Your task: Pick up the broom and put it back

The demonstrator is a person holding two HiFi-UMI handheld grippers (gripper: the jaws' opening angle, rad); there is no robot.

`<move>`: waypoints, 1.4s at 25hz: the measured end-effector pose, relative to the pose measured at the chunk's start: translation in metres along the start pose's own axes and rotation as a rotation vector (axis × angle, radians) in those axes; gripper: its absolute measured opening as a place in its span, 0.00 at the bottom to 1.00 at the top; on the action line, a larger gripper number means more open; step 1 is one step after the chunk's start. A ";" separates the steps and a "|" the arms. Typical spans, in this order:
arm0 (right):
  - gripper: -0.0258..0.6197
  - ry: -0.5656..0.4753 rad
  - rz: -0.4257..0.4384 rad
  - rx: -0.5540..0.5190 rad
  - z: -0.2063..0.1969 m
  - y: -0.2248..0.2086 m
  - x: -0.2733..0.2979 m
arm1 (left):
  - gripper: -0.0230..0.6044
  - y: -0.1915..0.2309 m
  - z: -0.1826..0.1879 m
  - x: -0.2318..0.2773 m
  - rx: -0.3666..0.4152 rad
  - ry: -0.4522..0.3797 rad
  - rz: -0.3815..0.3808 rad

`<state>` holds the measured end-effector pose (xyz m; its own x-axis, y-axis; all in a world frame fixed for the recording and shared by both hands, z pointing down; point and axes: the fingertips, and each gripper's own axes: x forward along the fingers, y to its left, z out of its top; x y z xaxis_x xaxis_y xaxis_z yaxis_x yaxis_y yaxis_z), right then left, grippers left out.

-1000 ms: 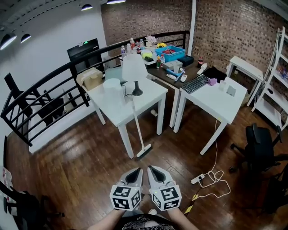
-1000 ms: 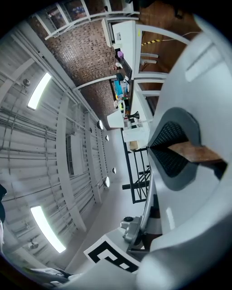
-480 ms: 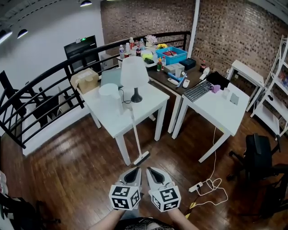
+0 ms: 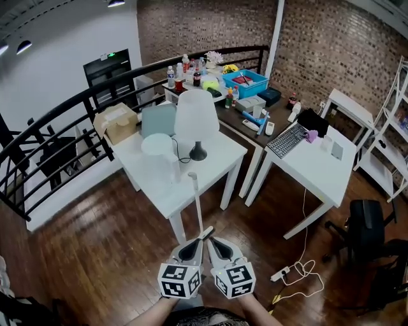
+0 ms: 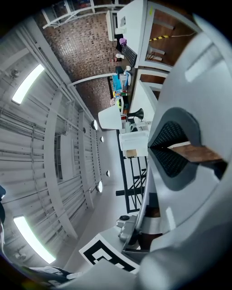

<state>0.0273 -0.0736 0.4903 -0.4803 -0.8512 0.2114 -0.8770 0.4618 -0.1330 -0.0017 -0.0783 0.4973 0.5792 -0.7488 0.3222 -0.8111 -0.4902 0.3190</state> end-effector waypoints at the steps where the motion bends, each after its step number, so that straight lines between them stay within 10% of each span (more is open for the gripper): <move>1: 0.05 0.000 -0.004 -0.001 0.002 -0.001 0.010 | 0.04 0.007 0.004 0.004 -0.002 -0.002 -0.002; 35: 0.39 0.139 0.063 -0.026 -0.017 -0.096 0.236 | 0.04 0.131 0.070 0.122 -0.059 -0.011 0.116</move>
<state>-0.0018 -0.3144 0.5695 -0.5307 -0.7783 0.3357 -0.8440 0.5215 -0.1253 -0.0432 -0.2652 0.5163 0.4808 -0.8037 0.3506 -0.8661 -0.3731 0.3326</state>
